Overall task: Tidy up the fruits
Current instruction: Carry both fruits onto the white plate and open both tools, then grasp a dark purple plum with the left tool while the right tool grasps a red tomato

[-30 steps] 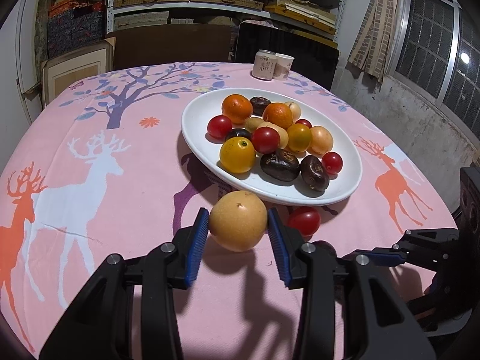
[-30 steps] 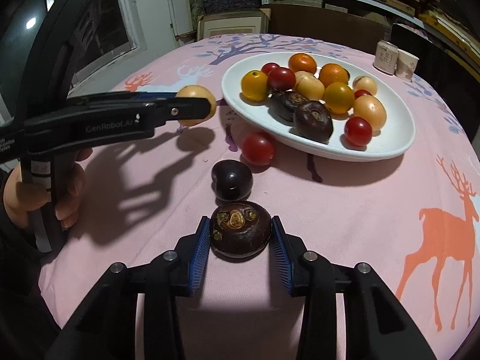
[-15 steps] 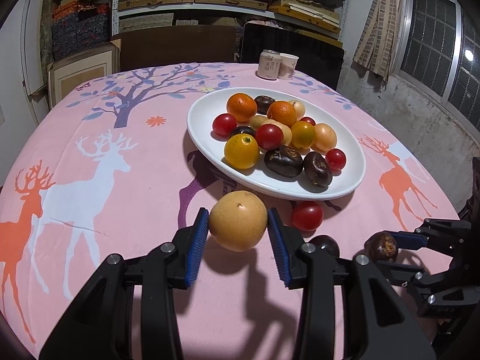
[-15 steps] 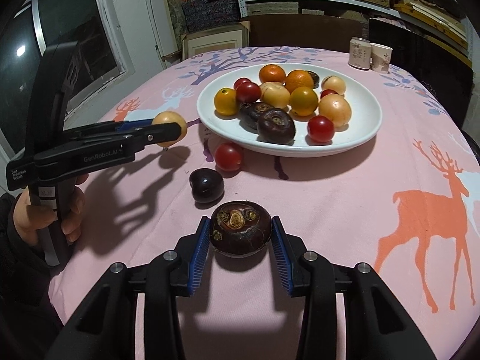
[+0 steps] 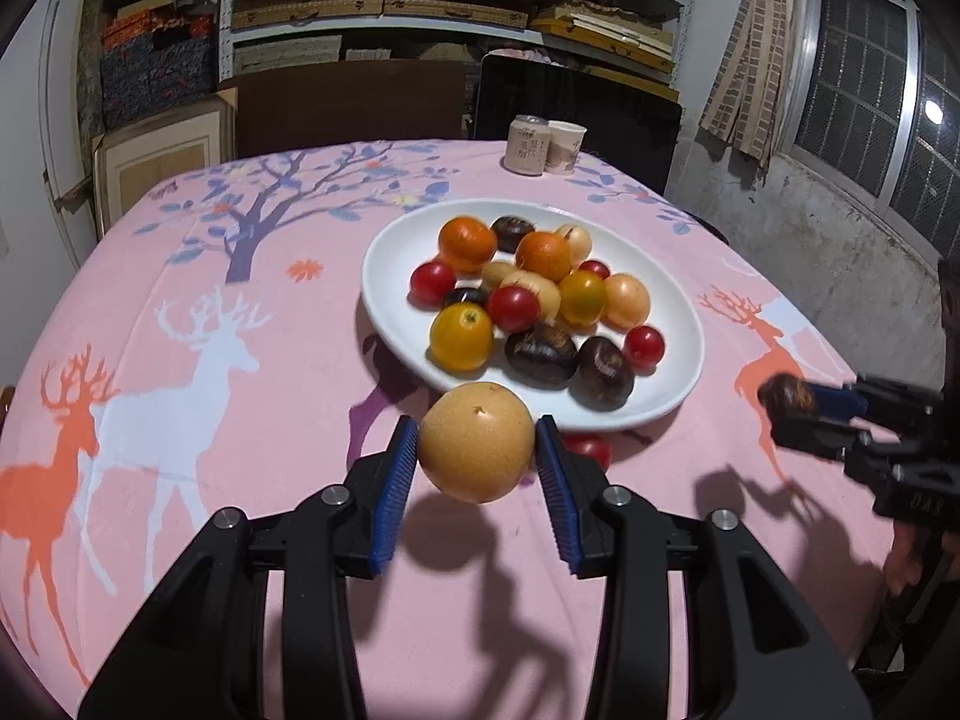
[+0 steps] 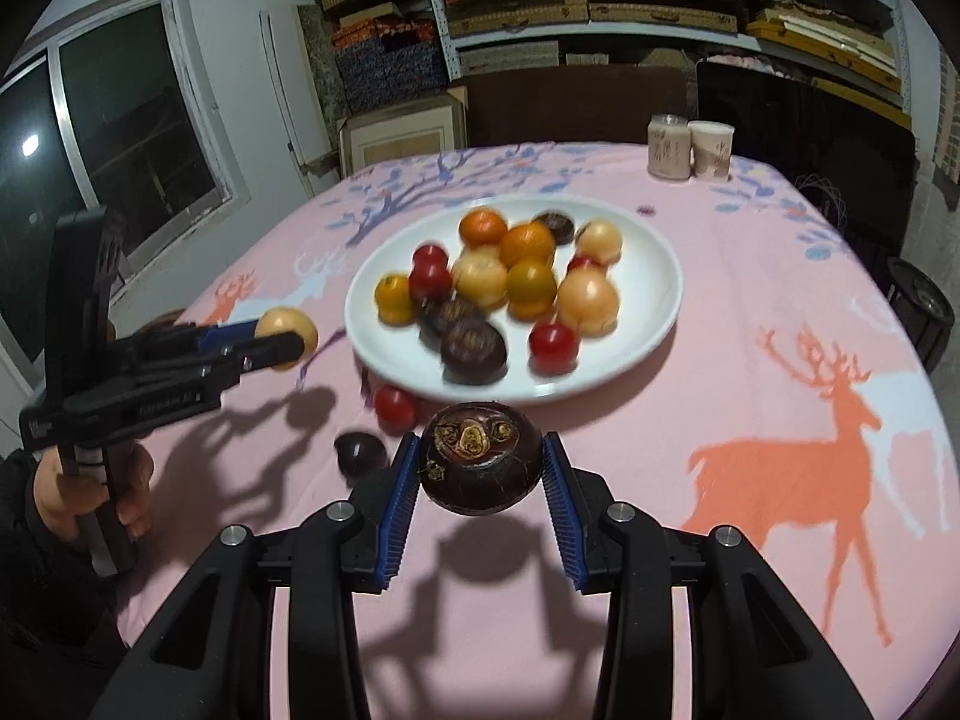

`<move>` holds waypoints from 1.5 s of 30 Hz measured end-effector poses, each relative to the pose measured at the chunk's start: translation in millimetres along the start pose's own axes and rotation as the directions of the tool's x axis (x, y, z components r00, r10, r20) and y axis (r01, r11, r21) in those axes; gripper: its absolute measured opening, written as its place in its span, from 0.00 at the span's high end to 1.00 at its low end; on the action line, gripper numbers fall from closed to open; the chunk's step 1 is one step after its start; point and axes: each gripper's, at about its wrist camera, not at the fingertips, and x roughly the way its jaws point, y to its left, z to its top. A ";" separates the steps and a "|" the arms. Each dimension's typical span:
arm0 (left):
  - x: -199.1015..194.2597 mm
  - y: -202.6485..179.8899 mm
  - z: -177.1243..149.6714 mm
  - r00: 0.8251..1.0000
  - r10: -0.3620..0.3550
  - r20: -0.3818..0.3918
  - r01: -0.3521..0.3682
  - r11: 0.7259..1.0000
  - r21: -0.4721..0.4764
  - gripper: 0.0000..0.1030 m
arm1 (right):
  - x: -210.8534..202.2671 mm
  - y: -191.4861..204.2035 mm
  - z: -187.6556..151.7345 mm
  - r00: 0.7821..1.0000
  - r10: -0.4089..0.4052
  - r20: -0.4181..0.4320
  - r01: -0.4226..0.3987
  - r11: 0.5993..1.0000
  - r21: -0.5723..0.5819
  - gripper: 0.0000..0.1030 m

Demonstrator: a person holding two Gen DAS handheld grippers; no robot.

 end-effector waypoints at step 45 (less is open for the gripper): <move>47.9 -63.3 -45.5 0.981 0.005 -0.194 0.028 0.986 0.165 0.60 | 19.6 -56.8 -16.7 0.994 0.070 0.083 -0.090 0.955 0.281 0.45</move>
